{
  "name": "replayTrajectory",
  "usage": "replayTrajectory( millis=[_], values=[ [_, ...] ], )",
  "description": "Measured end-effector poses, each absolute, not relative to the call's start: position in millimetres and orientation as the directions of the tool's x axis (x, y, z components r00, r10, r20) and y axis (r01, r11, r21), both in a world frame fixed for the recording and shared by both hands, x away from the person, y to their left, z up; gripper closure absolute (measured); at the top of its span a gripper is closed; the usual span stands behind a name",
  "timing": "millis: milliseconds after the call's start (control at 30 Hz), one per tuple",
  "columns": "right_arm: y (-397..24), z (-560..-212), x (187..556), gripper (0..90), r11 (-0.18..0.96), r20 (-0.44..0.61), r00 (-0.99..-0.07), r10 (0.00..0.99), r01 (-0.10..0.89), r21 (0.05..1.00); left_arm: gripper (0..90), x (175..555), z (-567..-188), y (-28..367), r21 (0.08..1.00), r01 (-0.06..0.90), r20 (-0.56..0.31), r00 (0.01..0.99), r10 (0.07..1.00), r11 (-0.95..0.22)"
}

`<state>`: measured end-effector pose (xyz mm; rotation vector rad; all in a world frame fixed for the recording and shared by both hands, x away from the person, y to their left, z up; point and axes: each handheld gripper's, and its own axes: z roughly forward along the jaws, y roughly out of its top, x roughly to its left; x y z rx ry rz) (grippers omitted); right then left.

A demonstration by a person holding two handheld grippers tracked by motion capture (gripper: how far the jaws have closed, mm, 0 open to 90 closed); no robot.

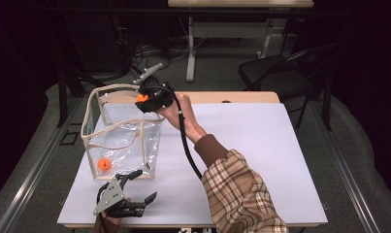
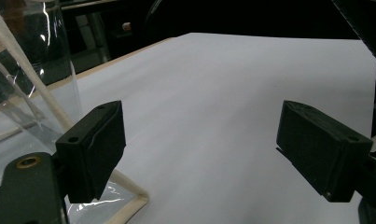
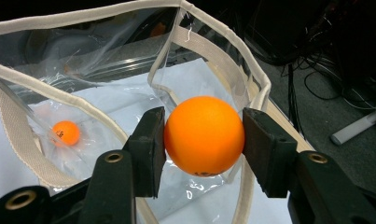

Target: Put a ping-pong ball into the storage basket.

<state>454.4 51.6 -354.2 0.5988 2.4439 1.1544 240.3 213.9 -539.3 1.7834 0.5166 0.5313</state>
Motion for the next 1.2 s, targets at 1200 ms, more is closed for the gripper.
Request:
replayTrajectory(
  millis=[1200],
  values=[
    [85, -365, 452, 50.7, 0.586, -0.136, -0.861, 0.489, 0.209, 0.783, 15.5, 240, -539, 215, 0.964, 0.074, 0.094, 0.801, 0.591, -0.254]
  ],
)
